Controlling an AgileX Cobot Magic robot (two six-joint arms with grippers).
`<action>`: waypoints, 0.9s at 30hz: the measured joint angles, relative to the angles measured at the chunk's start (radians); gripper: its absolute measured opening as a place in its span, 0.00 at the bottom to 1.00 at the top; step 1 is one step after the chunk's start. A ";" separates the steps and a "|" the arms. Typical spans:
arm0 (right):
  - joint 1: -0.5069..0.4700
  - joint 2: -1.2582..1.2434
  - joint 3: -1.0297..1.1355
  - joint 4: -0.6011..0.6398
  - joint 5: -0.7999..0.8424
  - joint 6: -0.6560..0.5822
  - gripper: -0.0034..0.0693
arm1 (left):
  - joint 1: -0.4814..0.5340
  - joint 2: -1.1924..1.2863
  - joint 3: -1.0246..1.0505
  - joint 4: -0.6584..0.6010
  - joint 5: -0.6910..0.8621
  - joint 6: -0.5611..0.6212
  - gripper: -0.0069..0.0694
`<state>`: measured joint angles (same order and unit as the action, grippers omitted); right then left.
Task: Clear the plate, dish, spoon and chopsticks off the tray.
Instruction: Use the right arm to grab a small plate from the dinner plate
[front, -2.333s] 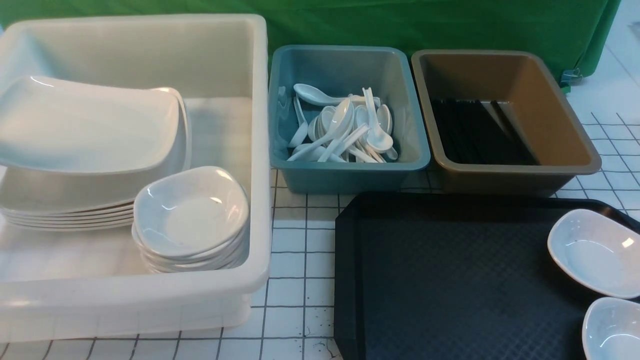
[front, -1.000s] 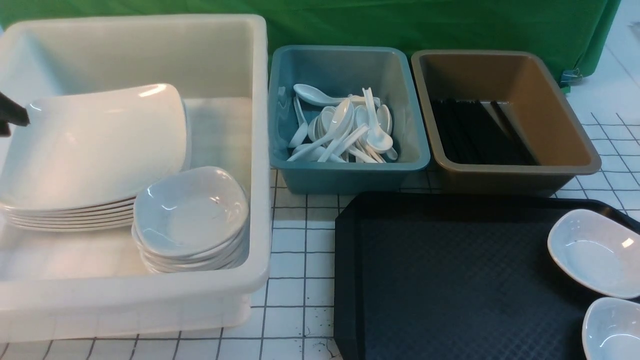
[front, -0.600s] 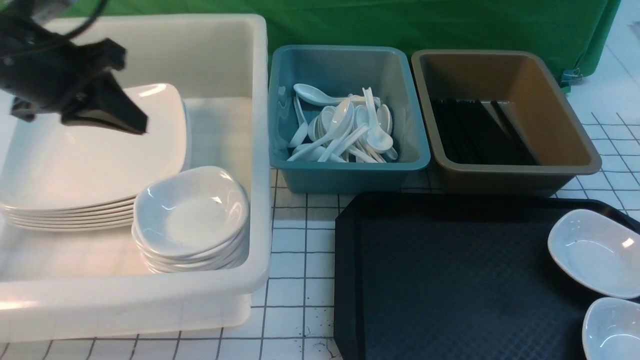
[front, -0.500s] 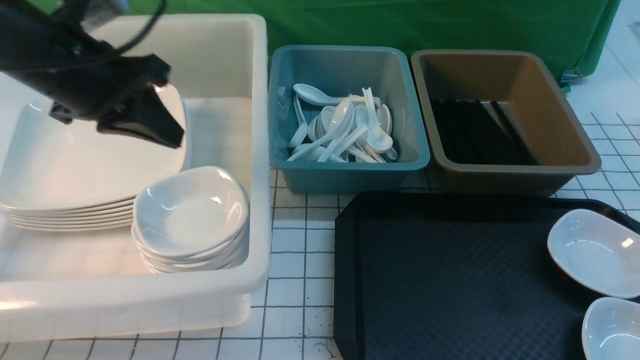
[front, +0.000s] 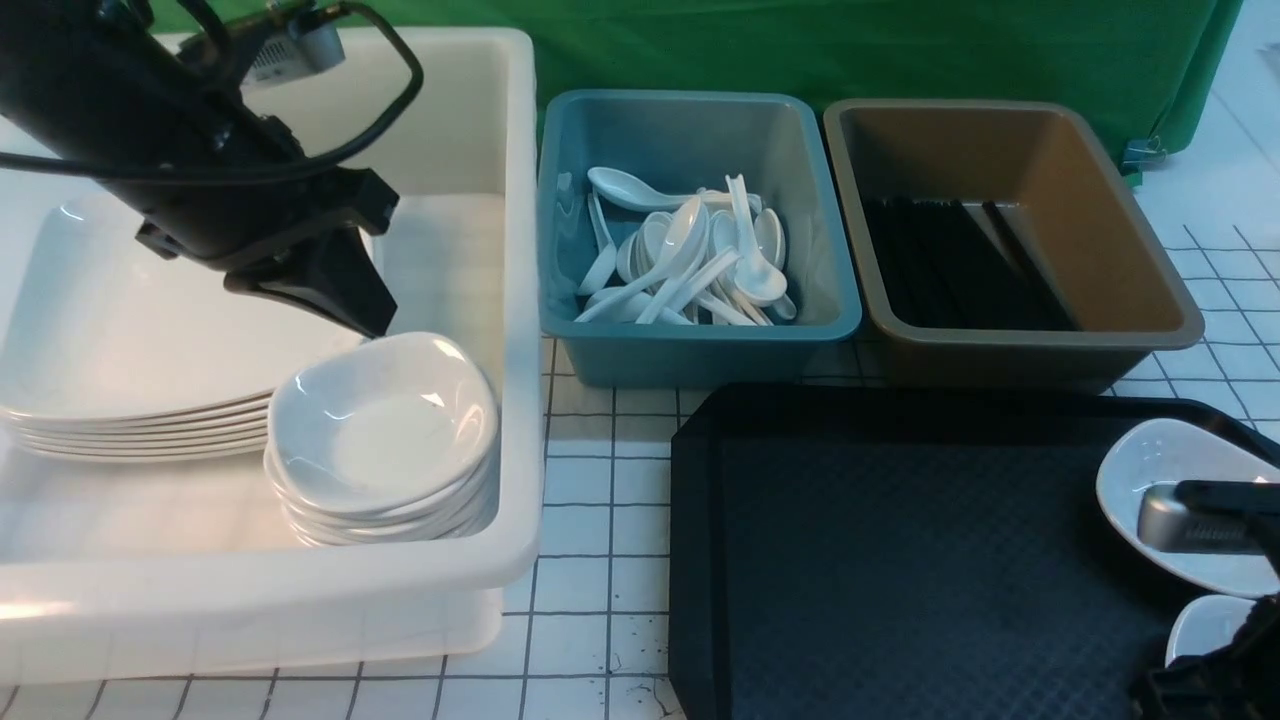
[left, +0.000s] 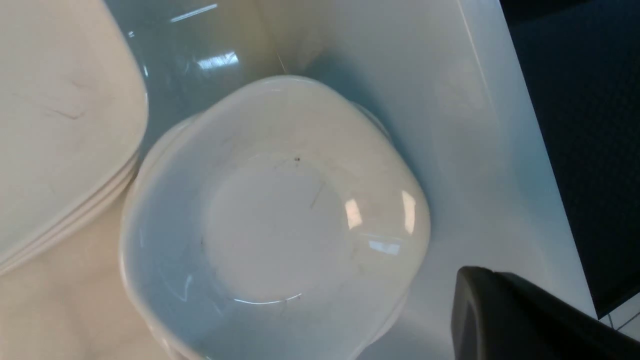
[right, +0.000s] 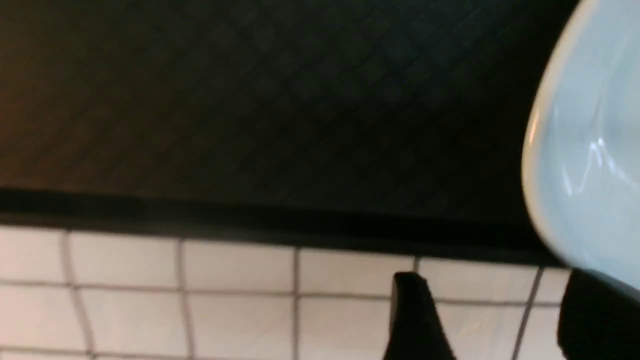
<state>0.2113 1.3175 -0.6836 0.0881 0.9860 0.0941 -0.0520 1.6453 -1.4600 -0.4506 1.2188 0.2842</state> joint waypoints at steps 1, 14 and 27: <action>0.000 0.065 -0.025 -0.030 -0.005 0.006 0.60 | 0.000 0.000 0.000 0.002 -0.001 0.000 0.09; 0.099 0.300 -0.100 -0.308 -0.013 0.206 0.60 | 0.000 0.000 0.000 0.002 -0.036 0.000 0.09; 0.241 0.311 -0.104 -0.399 -0.028 0.284 0.28 | 0.000 0.000 0.000 0.002 -0.041 -0.002 0.09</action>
<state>0.4520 1.6282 -0.7878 -0.3104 0.9580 0.3777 -0.0520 1.6453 -1.4600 -0.4491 1.1776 0.2818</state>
